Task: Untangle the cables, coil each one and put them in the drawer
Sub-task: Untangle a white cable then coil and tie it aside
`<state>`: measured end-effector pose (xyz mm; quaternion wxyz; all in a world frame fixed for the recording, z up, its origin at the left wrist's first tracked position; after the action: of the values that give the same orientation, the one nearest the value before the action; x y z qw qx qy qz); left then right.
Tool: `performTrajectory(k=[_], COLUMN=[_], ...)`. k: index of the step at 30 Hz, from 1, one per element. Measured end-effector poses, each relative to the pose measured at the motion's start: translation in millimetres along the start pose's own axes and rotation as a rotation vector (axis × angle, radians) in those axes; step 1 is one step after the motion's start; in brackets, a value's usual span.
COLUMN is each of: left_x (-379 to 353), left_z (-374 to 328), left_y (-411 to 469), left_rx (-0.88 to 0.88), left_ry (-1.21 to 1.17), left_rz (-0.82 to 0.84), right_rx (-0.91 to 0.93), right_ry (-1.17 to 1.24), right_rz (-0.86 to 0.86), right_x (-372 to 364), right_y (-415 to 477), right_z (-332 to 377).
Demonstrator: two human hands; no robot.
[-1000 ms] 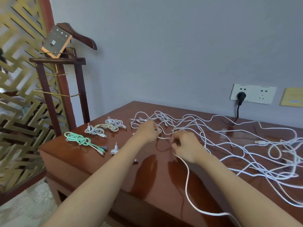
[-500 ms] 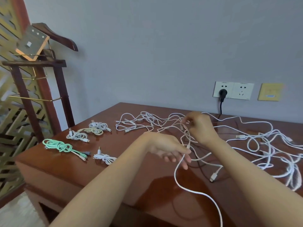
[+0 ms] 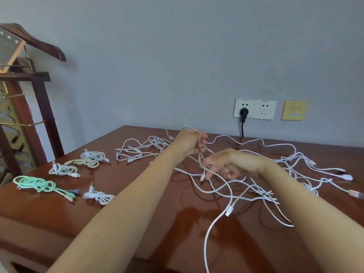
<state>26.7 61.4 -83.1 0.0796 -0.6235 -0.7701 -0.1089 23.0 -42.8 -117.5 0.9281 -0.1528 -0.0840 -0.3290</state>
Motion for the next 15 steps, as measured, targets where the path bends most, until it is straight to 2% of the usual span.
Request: performTrajectory(k=[2, 4, 7, 10, 12, 15], left_x=[0.2, -0.4, -2.6, -7.7, -15.6, -33.0], left_z=[-3.8, -3.0, 8.0, 24.5, 33.5, 37.3], left_y=[4.2, 7.1, 10.2, 7.0, 2.0, -9.6], left_rx=[-0.017, -0.008, 0.072, 0.198, 0.252, 0.26], left_ry=[-0.058, -0.084, -0.127, -0.112, 0.015, 0.189], left_rz=[-0.022, -0.028, -0.037, 0.0, 0.101, 0.358], right_rx=[-0.092, -0.08, 0.038, 0.124, 0.152, 0.174], right_ry=[-0.067, -0.015, 0.231, 0.31, 0.299, 0.367], right_rz=[0.16, 0.176, -0.059, -0.32, -0.488, -0.691], right_x=[-11.2, -11.0, 14.2, 47.4, 67.7, 88.7], right_y=[-10.1, -14.4, -10.3, -10.3, -13.4, -19.7], right_z=[-7.7, -8.1, -1.8, -3.6, -7.1, -15.2])
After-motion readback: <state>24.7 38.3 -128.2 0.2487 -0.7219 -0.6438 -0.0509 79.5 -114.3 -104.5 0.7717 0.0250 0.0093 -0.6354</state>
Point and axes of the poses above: each hand's wrist, its own y-axis towards the middle knuckle, its own x-axis out of the back of the hand, z = x × y, the point moved 8 cm from there along y, towards the middle knuckle, and after that the axes turned 14 degrees about y, right-handed, at the moved point
